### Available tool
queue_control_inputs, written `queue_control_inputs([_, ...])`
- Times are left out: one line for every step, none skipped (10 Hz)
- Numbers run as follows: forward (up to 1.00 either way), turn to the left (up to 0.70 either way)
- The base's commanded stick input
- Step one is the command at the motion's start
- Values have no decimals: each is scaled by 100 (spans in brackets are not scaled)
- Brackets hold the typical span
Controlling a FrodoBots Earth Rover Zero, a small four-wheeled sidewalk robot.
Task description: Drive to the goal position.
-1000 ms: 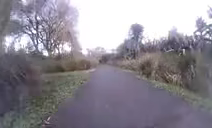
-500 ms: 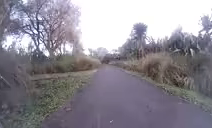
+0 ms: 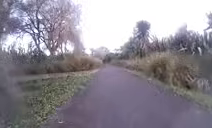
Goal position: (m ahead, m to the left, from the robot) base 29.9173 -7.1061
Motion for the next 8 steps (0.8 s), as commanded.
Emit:
queue_control_inputs([70, -35])
queue_control_inputs([70, -35])
queue_control_inputs([70, -9])
queue_control_inputs([70, -4])
queue_control_inputs([70, 0])
queue_control_inputs([70, 0])
queue_control_inputs([70, 0])
queue_control_inputs([70, -35])
